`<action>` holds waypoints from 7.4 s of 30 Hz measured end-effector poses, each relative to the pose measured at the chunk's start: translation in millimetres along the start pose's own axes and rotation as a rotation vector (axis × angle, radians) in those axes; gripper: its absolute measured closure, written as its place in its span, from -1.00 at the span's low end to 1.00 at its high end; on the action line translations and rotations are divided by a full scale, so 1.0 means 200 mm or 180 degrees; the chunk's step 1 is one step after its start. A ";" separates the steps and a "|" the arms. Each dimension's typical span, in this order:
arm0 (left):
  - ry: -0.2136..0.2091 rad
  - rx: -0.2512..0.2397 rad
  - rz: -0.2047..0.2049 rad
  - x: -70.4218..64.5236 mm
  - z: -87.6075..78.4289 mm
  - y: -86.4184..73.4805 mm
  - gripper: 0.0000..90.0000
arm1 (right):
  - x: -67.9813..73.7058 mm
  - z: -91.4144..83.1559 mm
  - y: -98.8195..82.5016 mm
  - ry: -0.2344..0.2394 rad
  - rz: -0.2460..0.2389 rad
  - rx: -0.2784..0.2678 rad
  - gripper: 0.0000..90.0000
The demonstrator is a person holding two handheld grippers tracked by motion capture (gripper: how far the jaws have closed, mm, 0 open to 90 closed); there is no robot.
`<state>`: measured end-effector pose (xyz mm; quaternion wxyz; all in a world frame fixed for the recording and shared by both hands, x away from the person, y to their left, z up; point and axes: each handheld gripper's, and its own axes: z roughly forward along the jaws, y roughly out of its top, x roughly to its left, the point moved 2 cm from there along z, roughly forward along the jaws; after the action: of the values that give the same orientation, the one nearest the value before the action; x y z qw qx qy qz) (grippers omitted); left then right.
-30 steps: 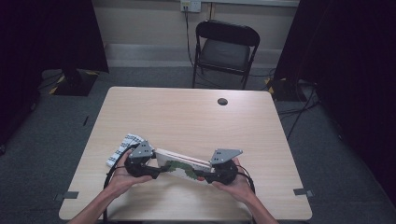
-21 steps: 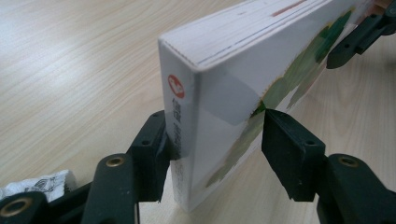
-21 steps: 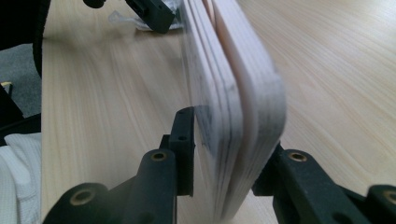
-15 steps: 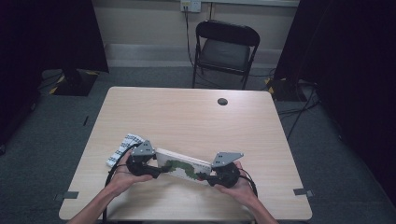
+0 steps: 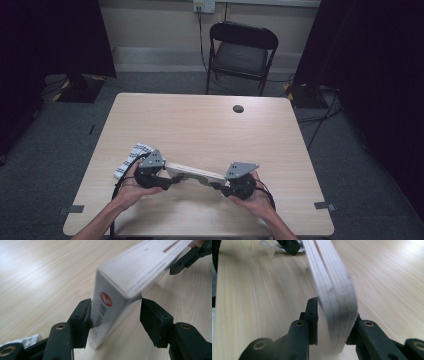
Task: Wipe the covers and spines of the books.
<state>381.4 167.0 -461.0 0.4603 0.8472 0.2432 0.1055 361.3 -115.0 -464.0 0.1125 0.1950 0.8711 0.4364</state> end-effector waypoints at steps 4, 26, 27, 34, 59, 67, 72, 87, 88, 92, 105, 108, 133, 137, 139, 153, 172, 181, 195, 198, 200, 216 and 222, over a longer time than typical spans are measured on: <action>0.0067 -0.0118 -0.0031 0.01 -0.02 0.02 -0.07 | -0.01 0.00 0.03 -0.0077 -0.0025 -0.0034 0.57; 0.0274 -0.0208 -0.0071 0.06 -0.04 0.10 -0.06 | -0.11 0.04 0.07 -0.0472 -0.0057 0.0005 0.47; 0.0282 -0.0192 -0.0042 0.06 -0.03 0.11 -0.07 | -0.11 0.04 0.07 -0.0473 -0.0052 0.0012 0.47; 0.0288 -0.0212 0.0040 0.04 -0.01 0.15 -0.11 | -0.14 0.02 0.06 -0.0625 -0.0050 0.0018 0.43; 0.0461 -0.0233 0.0021 0.08 0.03 0.14 -0.14 | -0.25 0.12 0.09 -0.0933 -0.0061 0.0110 0.28; 0.0499 -0.0207 0.0010 0.09 0.05 0.12 -0.15 | -0.26 0.15 0.08 -0.1012 -0.0071 0.0153 0.27; 0.0504 -0.0226 0.0037 0.09 0.05 0.12 -0.17 | -0.26 0.17 0.08 -0.1084 -0.0108 0.0176 0.28; 0.0436 -0.0268 0.0022 0.08 0.05 0.10 -0.07 | -0.28 0.20 0.05 -0.1110 -0.0069 0.0246 0.26; 0.0438 -0.0275 0.0022 0.07 0.05 0.10 -0.07 | -0.28 0.20 0.05 -0.1093 -0.0073 0.0260 0.25; 0.0439 -0.0295 0.0004 0.07 0.04 0.09 -0.08 | -0.28 0.20 0.04 -0.1012 -0.0047 0.0240 0.18; 0.0290 -0.0078 -0.0310 0.08 0.04 0.01 -0.25 | -0.28 0.13 0.01 -0.0574 0.0246 0.0147 -0.27; 0.0229 -0.0070 -0.0403 0.10 0.04 -0.01 -0.31 | -0.27 0.11 0.00 -0.0525 0.0245 0.0155 -0.35; 0.0231 0.0352 -0.0453 0.10 0.18 -0.07 -0.27 | -0.35 0.08 -0.13 -0.0412 0.0843 0.0095 -0.31; 0.0255 0.0378 -0.0452 0.09 0.20 -0.08 -0.22 | -0.33 0.13 -0.15 -0.0359 0.0837 0.0214 -0.35; 0.0192 0.0382 -0.0497 0.10 0.21 -0.08 -0.18 | -0.33 0.14 -0.16 -0.0341 0.0850 0.0244 -0.38; 0.0035 0.0340 -0.0675 0.13 0.21 -0.10 0.01 | -0.26 0.09 -0.20 -0.0367 0.0671 0.0372 -0.13; 0.0210 0.0363 -0.0643 0.15 0.11 -0.03 -0.06 | -0.23 0.07 -0.18 -0.0319 0.0578 0.0370 -0.06; 0.0357 0.0335 -0.0601 0.18 -0.10 -0.08 -0.20 | -0.25 0.06 -0.16 -0.0351 0.0614 0.0271 -0.10; 0.0908 0.0161 -0.0907 0.33 -0.28 -0.20 -0.05 | -0.25 0.06 -0.13 -0.0410 0.0577 0.0204 -0.10; 0.0982 0.0199 -0.1012 0.39 -0.30 -0.25 -0.08 | -0.25 0.06 -0.13 -0.0410 0.0588 0.0201 -0.11; 0.1010 0.0245 -0.1019 0.42 -0.30 -0.27 -0.12 | -0.25 0.06 -0.13 -0.0444 0.0576 0.0188 -0.12; 0.0989 0.0587 -0.0936 0.44 -0.20 -0.32 0.13 | -0.26 0.06 -0.14 -0.0432 0.0616 0.0164 -0.13; 0.1077 0.0656 -0.0903 0.42 -0.16 -0.32 0.15 | -0.27 0.06 -0.14 -0.0430 0.0647 0.0145 -0.13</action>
<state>421.2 263.2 -500.0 0.3343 0.8173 0.4430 0.1548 407.3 -145.0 -491.8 0.1216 0.3138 0.8470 0.4115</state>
